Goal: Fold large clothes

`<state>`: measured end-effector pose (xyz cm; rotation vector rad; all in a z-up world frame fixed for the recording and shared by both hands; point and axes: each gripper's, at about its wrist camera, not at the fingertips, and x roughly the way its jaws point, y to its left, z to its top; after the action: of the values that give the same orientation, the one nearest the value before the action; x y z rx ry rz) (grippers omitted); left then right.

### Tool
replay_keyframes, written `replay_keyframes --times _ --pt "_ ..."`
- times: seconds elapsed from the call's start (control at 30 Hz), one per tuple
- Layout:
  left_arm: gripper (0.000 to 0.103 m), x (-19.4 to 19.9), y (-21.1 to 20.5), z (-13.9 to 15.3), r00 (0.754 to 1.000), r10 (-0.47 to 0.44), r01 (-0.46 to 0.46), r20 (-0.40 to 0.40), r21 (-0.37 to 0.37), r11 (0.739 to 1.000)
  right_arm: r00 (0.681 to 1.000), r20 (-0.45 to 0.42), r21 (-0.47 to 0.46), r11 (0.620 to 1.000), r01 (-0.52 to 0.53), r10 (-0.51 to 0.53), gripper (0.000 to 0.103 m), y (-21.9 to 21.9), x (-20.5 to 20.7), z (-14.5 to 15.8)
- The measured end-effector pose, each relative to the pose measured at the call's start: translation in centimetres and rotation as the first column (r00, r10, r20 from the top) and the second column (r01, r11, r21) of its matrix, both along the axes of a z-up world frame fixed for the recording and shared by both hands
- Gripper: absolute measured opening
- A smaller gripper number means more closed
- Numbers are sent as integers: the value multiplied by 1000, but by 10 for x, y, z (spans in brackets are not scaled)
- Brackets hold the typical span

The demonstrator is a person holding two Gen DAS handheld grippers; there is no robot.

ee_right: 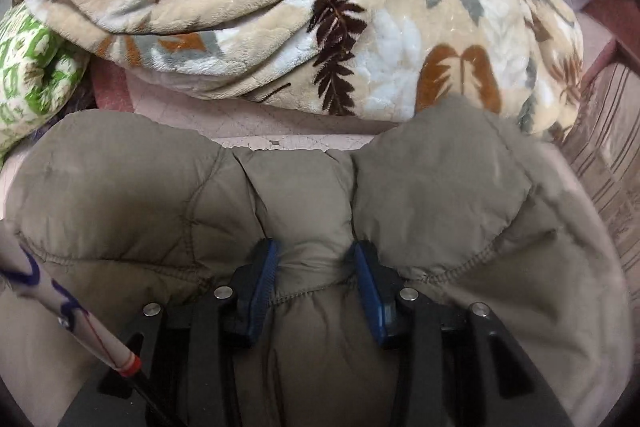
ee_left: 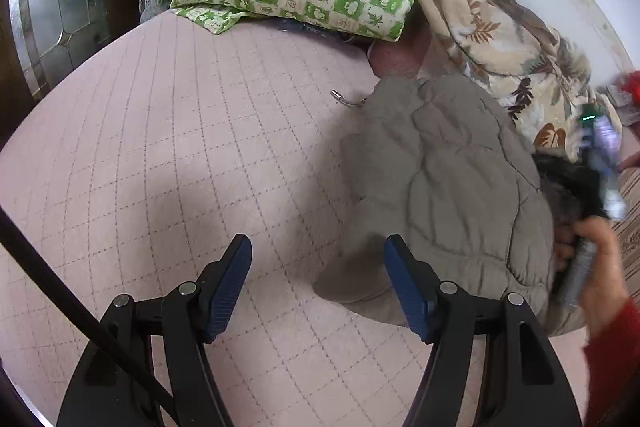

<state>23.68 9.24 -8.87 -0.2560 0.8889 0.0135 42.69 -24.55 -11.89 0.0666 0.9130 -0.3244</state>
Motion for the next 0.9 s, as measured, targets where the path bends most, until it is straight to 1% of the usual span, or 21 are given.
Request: replay_keyframes --times 0.03,0.1,0.17,0.27,0.3,0.37,0.43,0.5,0.53,0.6,0.63,0.67,0.73,0.77,0.83,0.9 --pt "68 -3 -3 0 1000 -11 10 4 10 1000 1000 16 -9 1000 -2 3 46 2 -10 12" --pt "68 -10 -9 -2 1000 -30 30 5 22 999 997 80 10 1000 -6 5 50 0 -41 38" --pt "68 -14 -18 -6 999 -47 47 1 34 998 991 129 69 997 -29 20 66 -11 -92 64" --pt "68 -26 -31 -12 998 -61 60 11 79 995 988 150 83 995 -51 38 69 -31 -171 88" --pt "68 -31 -35 -14 998 -62 60 14 97 993 988 152 88 995 -51 37 70 -45 -201 95" --pt "68 -47 -42 -19 997 -73 71 12 125 990 987 158 105 994 -14 -3 79 -78 -255 105" --pt "68 -60 -44 -23 996 -91 90 2 119 989 983 164 113 991 66 -84 84 -122 -308 105" --pt "68 -72 -43 -22 994 -110 110 1 76 991 976 142 127 981 146 -163 85 -158 -347 96" --pt "68 -75 -43 -21 993 -116 115 5 54 992 969 129 162 969 187 -209 85 -178 -365 88" --pt "68 -80 -43 -19 992 -123 123 8 26 992 952 127 260 936 238 -277 89 -205 -393 75" --pt "68 -81 -43 -19 992 -127 127 6 9 992 942 129 325 911 254 -309 92 -217 -404 65" --pt "68 -82 -42 -20 991 -135 135 -1 -24 991 936 126 368 892 262 -328 93 -223 -411 58" --pt "68 -82 -41 -24 988 -152 149 -19 -102 984 926 126 451 852 265 -355 94 -230 -417 41" --pt "68 -79 -40 -26 986 -163 157 -28 -151 976 925 130 487 836 253 -356 95 -229 -417 33" --pt "68 -76 -40 -29 984 -177 167 -30 -212 963 928 142 536 815 220 -344 97 -223 -409 22" --pt "69 -70 -37 -34 982 -184 165 -40 -293 942 933 153 570 800 187 -327 98 -216 -397 12"
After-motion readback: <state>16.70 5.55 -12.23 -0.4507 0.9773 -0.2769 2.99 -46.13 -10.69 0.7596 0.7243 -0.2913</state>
